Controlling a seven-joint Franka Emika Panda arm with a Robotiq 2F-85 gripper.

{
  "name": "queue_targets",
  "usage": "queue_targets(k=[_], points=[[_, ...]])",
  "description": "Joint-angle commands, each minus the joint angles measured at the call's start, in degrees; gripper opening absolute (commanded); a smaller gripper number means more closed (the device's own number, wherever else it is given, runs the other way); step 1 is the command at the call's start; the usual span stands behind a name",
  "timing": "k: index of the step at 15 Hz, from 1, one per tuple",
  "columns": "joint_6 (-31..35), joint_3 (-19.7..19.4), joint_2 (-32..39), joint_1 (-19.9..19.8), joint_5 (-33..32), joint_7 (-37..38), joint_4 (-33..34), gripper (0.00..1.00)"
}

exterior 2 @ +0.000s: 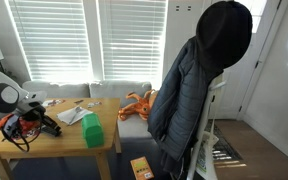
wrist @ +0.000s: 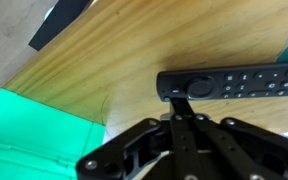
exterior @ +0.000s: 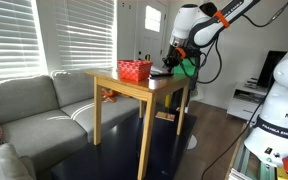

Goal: Press a button on the remote

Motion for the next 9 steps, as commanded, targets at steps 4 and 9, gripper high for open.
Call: queue_targets(k=[4, 9], points=[[-3.5, -1.6, -0.2, 2.1, 0.2, 0.1, 0.9, 0.0], [-4.1, -1.9, 0.1, 2.6, 0.4, 0.0, 1.0, 0.0]])
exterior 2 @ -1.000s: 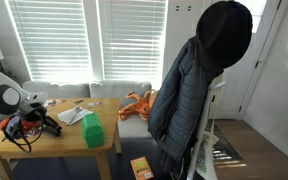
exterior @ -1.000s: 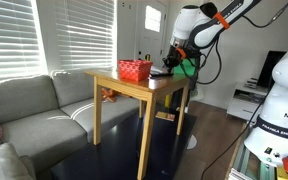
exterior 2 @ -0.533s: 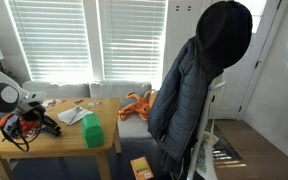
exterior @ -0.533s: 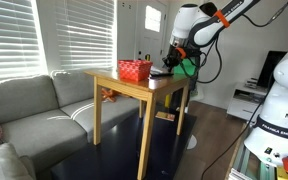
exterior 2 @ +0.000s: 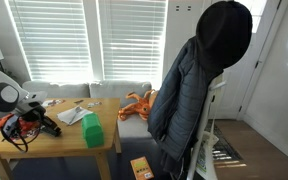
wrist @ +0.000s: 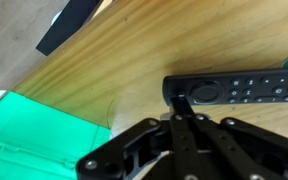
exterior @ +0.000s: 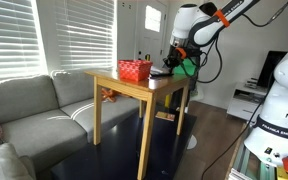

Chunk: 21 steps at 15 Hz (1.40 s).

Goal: Press a button on the remote

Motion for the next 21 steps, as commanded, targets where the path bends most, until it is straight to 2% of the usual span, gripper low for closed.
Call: queue_targets(k=[1, 21], points=[[-1.9, -1.0, 0.1, 1.5, 0.5, -0.1, 0.7, 0.0], [-3.2, 0.1, 1.5, 3.6, -0.5, 0.5, 0.0, 0.0]])
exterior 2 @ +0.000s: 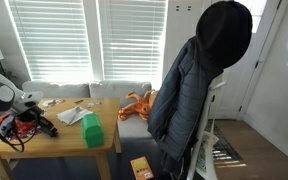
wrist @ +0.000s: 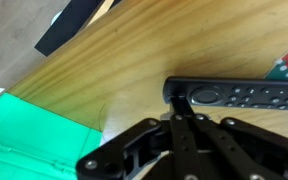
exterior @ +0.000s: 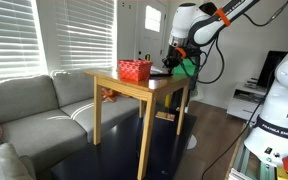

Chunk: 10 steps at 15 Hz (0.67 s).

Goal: Press a button on the remote

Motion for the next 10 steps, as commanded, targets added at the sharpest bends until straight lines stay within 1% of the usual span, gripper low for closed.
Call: queue_targets(k=[1, 10], points=[[-1.7, 0.4, 1.7, 1.5, -0.6, 0.7, -0.3, 0.0], [-2.9, 1.5, 1.6, 2.9, -2.2, 0.6, -1.5, 0.0]])
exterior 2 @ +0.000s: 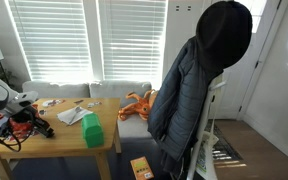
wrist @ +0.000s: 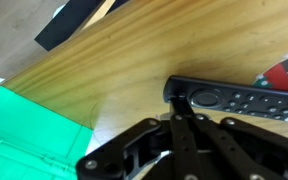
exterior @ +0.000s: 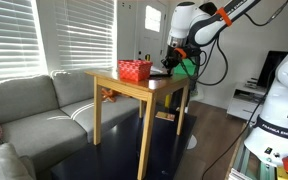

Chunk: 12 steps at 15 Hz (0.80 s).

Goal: Press a button on the remote

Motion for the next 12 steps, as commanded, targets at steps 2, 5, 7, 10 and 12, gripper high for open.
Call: queue_targets(k=[2, 5, 7, 10, 12], points=[[-1.7, -0.2, 0.4, 1.5, 0.0, 0.4, -0.9, 0.0], [-2.7, -1.5, -2.5, 1.5, 1.7, -1.1, -0.5, 0.0], [-3.7, -2.1, -4.2, 1.5, 2.6, -1.9, -0.4, 0.0], [-5.8, -2.8, -6.3, 1.6, 3.9, -3.3, -0.3, 0.0], [-7.3, -2.9, -7.5, 1.8, 5.1, -4.6, -0.2, 0.0]])
